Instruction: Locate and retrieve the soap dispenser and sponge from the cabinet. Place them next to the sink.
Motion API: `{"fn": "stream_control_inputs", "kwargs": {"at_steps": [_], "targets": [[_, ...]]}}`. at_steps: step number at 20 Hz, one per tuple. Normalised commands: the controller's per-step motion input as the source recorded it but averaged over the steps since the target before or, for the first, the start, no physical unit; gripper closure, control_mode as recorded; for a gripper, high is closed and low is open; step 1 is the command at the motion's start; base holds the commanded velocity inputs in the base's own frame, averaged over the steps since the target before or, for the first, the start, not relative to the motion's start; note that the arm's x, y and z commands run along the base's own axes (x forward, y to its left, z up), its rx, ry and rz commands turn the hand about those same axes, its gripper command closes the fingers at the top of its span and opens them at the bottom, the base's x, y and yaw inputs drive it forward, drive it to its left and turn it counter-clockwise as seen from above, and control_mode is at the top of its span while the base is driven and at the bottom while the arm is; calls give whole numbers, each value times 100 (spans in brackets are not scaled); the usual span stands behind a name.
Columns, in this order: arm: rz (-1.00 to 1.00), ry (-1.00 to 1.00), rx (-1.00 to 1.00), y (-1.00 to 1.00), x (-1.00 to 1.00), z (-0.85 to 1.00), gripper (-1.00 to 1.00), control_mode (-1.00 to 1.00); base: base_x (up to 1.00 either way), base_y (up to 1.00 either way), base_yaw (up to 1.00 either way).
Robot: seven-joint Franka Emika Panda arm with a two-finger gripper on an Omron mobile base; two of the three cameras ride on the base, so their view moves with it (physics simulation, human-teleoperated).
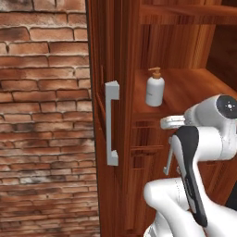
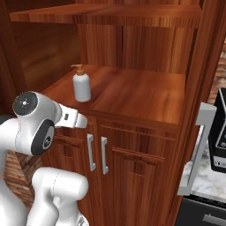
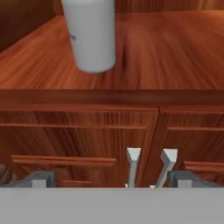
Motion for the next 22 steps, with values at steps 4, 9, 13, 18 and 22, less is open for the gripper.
{"fn": "stream_control_inputs", "kwargs": {"at_steps": [4, 9, 13, 18, 22], "targets": [[0, -25, 0, 4, 90, -21, -100, -100, 0, 0, 0], [-4, -9, -4, 3, 54, -17, -100, -100, 0, 0, 0], [-4, -22, 0, -1, 0, -4, -100, -100, 0, 0, 0], [0, -11, 0, 0, -12, 32, -100, -100, 0, 0, 0], [0, -8, 0, 1, -1, 30, -100, -100, 0, 0, 0]]}}
